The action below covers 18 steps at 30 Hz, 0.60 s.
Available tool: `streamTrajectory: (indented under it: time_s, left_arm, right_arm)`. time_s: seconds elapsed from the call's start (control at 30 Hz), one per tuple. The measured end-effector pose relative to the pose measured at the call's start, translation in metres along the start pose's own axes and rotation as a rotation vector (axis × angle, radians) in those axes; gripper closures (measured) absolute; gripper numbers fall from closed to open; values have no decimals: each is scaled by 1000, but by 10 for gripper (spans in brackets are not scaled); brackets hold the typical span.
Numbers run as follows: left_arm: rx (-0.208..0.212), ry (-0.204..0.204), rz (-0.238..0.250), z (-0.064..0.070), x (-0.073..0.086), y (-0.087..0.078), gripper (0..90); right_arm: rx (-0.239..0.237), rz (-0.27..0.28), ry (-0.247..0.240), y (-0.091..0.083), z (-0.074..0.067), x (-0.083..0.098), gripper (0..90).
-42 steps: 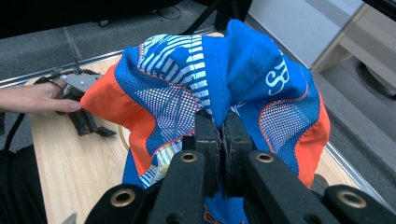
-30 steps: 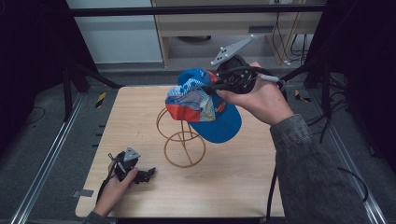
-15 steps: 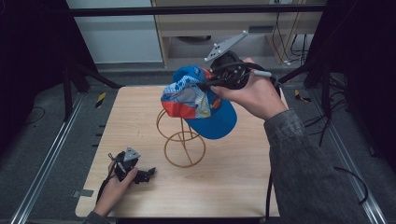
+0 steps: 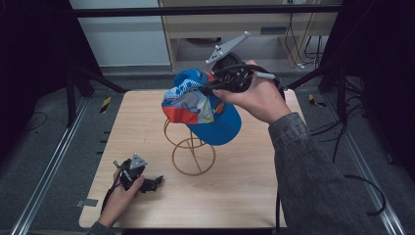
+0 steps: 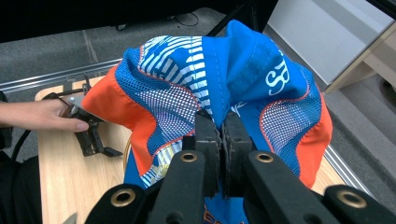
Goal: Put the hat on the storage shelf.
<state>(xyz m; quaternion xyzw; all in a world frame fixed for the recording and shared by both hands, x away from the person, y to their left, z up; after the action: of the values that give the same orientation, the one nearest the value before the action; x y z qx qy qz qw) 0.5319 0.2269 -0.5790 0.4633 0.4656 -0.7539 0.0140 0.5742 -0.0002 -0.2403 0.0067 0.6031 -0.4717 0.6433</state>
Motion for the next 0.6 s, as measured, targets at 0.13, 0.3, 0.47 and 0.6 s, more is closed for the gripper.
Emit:
streamTrajectory:
  time_s: [0.13, 0.3, 0.47, 0.6]
  left_arm:
    - [0, 0, 0, 0, 0, 0, 0]
    - [0, 0, 0, 0, 0, 0, 0]
    - [0, -1, 1, 0, 0, 0, 0]
    - [0, 0, 1, 0, 0, 0, 0]
  right_arm:
    - [-6, 3, -2, 3, -4, -4, 877]
    - [-12, 6, -8, 8, -8, -9, 877]
    - [-11, 4, -14, 12, -11, -12, 877]
    - [-12, -7, -21, 17, -13, -13, 877]
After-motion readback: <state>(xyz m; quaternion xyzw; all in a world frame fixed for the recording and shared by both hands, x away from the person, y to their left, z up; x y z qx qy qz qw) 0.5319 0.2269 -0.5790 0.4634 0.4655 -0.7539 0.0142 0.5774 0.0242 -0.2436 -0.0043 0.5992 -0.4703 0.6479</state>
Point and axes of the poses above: each handheld gripper's, and its own axes: y roughly forward along the jaws, x roughly out of its underside, z roughly to its right, the point moved 10 cm from there along y, roughly forward along the jaws, and after that the axes turned 13 degrees about x, right-handed, at the moved point
